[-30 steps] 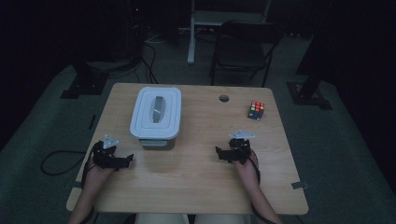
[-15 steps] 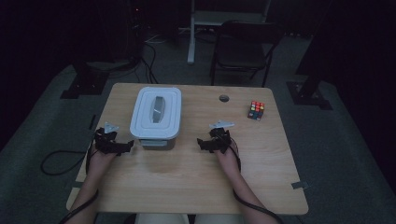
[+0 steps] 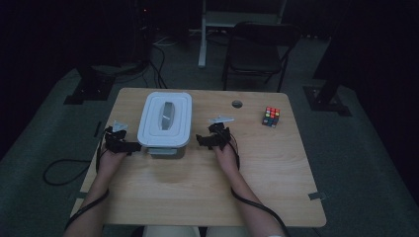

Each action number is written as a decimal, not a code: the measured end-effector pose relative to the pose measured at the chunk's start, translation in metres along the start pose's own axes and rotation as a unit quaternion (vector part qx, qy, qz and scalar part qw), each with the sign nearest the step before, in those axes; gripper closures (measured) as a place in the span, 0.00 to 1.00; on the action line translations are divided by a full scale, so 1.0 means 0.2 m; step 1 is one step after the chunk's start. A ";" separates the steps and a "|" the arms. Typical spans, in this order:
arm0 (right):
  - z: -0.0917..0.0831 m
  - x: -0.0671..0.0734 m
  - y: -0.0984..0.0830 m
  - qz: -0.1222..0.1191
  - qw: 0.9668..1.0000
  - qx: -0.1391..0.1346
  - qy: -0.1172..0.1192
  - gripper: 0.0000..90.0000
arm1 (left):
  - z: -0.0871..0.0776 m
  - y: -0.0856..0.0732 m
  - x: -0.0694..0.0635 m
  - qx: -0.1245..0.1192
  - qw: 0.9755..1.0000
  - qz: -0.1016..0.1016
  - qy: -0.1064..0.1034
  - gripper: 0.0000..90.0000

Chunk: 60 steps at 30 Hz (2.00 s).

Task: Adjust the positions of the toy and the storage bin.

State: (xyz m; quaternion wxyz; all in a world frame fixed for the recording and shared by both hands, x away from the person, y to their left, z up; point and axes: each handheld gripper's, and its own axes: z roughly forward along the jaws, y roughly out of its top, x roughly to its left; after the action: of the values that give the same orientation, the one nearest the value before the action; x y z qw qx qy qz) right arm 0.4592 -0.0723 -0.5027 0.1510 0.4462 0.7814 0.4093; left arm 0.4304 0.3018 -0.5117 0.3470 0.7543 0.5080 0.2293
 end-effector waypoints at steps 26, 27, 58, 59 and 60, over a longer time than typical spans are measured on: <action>0.09 0.01 0.09 0.005 1.000 -0.005 0.020 0.18 | 0.05 0.19 -0.09 0.007 0.999 0.037 0.023 0.01; 0.09 0.01 0.09 0.005 1.000 -0.006 0.019 0.19 | 0.05 0.19 -0.10 0.008 0.999 0.038 0.025 0.01; -0.15 -0.20 -0.09 0.016 1.000 -0.007 -0.006 0.19 | 0.16 0.27 -0.44 0.026 0.996 0.083 0.000 0.01; -0.16 -0.21 -0.09 0.016 1.000 -0.008 -0.010 0.19 | 0.16 0.27 -0.45 0.027 0.996 0.087 -0.003 0.01; -0.17 -0.22 -0.10 0.016 1.000 -0.009 -0.013 0.19 | 0.16 0.27 -0.47 0.028 0.996 0.088 -0.006 0.01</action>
State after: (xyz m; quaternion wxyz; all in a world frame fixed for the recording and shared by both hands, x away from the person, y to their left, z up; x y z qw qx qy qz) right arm 0.4512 -0.1311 -0.5032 0.1580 0.4628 0.7684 0.4129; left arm 0.4507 0.1924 -0.4905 0.3075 0.8069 0.4435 0.2399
